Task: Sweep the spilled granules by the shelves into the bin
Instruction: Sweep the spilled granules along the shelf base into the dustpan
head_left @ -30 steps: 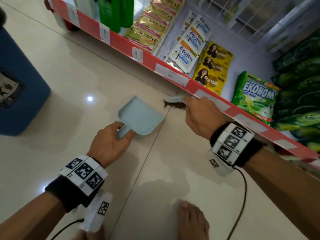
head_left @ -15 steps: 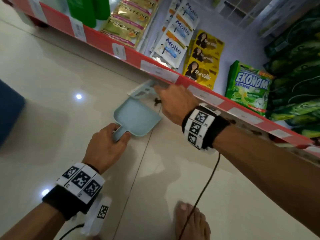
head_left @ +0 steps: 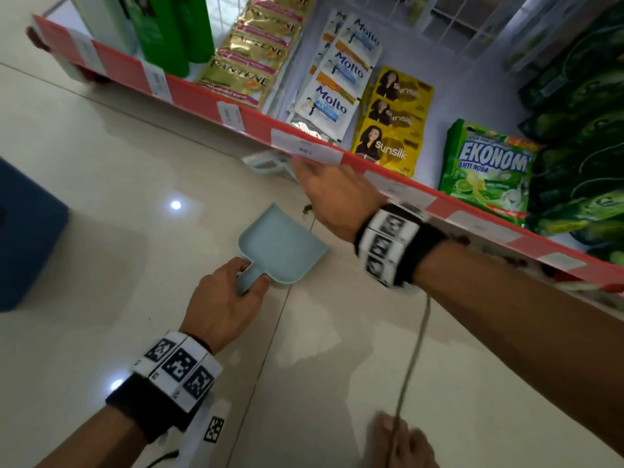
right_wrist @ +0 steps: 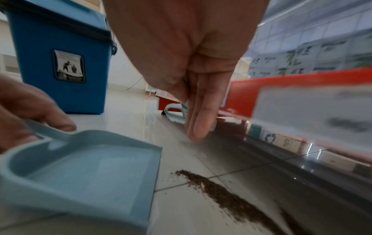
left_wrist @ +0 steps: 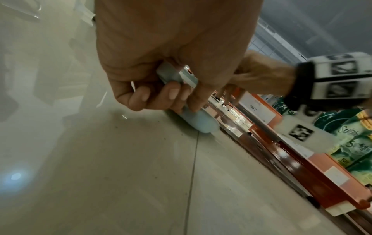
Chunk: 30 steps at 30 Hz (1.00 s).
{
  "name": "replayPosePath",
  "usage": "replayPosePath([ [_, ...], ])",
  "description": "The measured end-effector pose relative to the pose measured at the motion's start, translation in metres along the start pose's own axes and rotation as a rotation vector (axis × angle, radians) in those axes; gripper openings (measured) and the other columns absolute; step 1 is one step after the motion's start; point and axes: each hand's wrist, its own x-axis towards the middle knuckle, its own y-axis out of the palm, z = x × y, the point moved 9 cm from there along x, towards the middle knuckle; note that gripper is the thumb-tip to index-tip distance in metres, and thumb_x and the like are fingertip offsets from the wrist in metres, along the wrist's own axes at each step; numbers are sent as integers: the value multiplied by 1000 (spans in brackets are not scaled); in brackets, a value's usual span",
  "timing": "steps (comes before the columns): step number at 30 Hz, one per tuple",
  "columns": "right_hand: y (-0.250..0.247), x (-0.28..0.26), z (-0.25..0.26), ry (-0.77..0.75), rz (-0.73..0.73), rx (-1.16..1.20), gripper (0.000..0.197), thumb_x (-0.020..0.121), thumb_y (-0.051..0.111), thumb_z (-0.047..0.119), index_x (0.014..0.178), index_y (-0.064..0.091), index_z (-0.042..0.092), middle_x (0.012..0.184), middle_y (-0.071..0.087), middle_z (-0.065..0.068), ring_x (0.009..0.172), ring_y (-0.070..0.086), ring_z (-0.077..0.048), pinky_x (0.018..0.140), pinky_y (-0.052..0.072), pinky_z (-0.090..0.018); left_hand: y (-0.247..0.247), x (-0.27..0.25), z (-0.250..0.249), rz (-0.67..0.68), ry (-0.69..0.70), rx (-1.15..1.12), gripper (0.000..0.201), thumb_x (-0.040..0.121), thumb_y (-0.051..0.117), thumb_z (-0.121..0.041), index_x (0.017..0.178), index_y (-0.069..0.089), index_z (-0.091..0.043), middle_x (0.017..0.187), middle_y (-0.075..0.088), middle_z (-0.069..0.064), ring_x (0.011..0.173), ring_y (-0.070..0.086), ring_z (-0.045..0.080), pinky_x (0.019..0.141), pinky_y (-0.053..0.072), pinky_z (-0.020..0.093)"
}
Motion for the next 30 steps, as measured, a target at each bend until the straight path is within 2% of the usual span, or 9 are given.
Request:
replayPosePath([
  [3, 2, 32, 19, -29, -10, -43, 41, 102, 31, 4, 142, 38, 5, 107, 65, -12, 83, 66, -27, 65, 41, -27, -8, -8, 3, -21, -21, 19, 22, 90, 62, -35, 78, 55, -18, 60, 57, -5, 52, 53, 11, 48, 32, 26],
  [7, 10, 42, 17, -16, 29, -28, 35, 101, 38, 7, 134, 51, 8, 114, 67, -12, 98, 67, -30, 77, 52, -33, -21, -16, 9, -69, -64, 13, 25, 90, 61, -38, 72, 49, -26, 55, 51, -8, 49, 47, 9, 47, 29, 25],
  [11, 21, -2, -6, -17, 158, -20, 23, 96, 48, 7, 110, 66, 8, 105, 69, -13, 95, 68, -31, 78, 55, -37, -27, -20, 13, -113, -103, 15, 22, 90, 61, -40, 83, 59, -18, 58, 55, -7, 52, 51, 9, 47, 31, 24],
  [14, 21, -41, -22, -31, 251, -126, 21, 95, 45, 8, 103, 64, 11, 99, 69, -12, 89, 68, -29, 74, 53, -36, -27, -27, 16, -118, -111, 11, 24, 89, 60, -43, 80, 57, -22, 56, 54, -8, 49, 49, 4, 44, 28, 17],
  [16, 9, -47, -20, -33, 222, -126, 19, 96, 44, 9, 106, 59, 13, 97, 67, -10, 84, 66, -26, 68, 50, -34, -29, -28, 19, -125, -118, 24, 24, 89, 59, -45, 80, 56, -23, 56, 54, -8, 48, 48, 4, 45, 28, 18],
  [20, -11, -7, 23, -128, 100, -37, 30, 96, 40, 5, 124, 52, 7, 97, 68, -11, 80, 67, -27, 61, 48, -35, -40, -22, 24, -170, -137, 20, 23, 88, 60, -45, 81, 56, -24, 58, 56, -7, 52, 52, 8, 47, 31, 24],
  [23, -19, 41, 73, -219, -7, -58, 34, 100, 35, 7, 131, 48, 2, 106, 67, -14, 84, 66, -29, 61, 38, -31, -53, -19, 31, -220, -145, 25, 23, 88, 60, -45, 77, 56, -25, 55, 54, -7, 50, 51, 6, 47, 30, 25],
  [27, -18, 110, 112, -228, -82, -80, 28, 101, 40, 4, 123, 56, 0, 106, 69, -12, 91, 70, -29, 69, 49, -31, -70, -17, 42, -274, -155, 65, 25, 89, 59, -46, 77, 56, -23, 56, 54, -8, 52, 51, 7, 47, 30, 25],
  [30, -5, 134, 99, -133, -35, -18, 29, 99, 40, 1, 111, 66, 6, 105, 69, -12, 98, 68, -32, 78, 48, -34, -76, -17, 47, -286, -155, 67, 23, 90, 60, -42, 80, 58, -21, 58, 57, -5, 53, 53, 9, 47, 31, 26],
])
